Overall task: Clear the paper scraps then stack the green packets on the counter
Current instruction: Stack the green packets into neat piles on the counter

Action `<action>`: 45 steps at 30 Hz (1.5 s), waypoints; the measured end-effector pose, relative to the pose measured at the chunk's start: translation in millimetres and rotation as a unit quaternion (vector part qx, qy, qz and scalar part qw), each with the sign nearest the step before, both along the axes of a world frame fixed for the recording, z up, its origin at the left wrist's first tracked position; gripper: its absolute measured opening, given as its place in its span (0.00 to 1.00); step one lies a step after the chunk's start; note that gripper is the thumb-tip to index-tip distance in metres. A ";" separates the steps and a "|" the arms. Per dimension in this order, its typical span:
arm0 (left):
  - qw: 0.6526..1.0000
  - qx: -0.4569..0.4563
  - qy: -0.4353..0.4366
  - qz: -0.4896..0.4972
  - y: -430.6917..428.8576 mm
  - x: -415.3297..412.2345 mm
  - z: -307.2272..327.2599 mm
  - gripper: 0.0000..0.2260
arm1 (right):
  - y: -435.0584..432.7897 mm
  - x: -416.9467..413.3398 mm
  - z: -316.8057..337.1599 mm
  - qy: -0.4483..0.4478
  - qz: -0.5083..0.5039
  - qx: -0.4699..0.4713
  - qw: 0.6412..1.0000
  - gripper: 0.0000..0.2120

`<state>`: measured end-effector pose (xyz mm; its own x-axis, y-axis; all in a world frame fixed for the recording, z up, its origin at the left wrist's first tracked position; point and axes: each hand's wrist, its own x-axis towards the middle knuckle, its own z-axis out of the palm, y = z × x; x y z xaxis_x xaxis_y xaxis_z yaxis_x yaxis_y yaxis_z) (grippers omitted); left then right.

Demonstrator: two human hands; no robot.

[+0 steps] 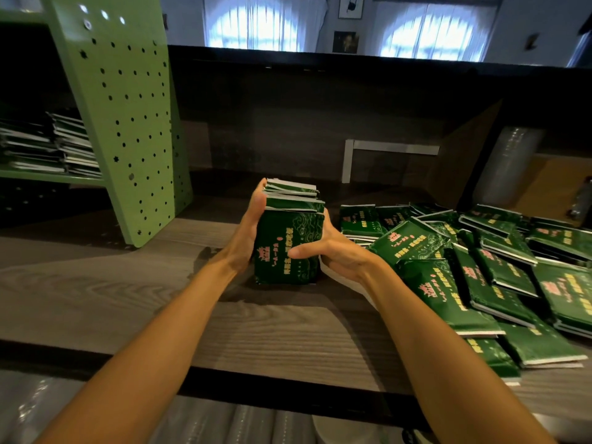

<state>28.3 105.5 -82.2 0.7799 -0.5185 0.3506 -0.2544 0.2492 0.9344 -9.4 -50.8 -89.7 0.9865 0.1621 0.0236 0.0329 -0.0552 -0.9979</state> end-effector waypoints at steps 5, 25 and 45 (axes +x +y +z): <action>0.999 0.023 0.018 -0.028 -11.8 -7.9 0.4 0.29 | 0.1 -0.4 2.8 -0.012 -0.007 -0.045 0.999 0.50; 0.860 0.375 -0.300 0.175 -6.1 -9.2 65.4 0.19 | -1.7 -0.7 3.6 -0.014 -0.026 -0.065 0.997 0.43; 0.992 0.128 0.005 0.017 22.5 -8.3 -3.1 0.41 | -4.8 3.9 -9.3 0.006 -0.022 -0.053 0.998 0.42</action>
<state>20.1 128.0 -85.4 0.8012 -0.5629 0.2030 -0.2488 -0.0048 0.9685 -5.5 -55.7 -99.0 0.9928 0.1196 -0.0022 0.0172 -0.1608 -0.9868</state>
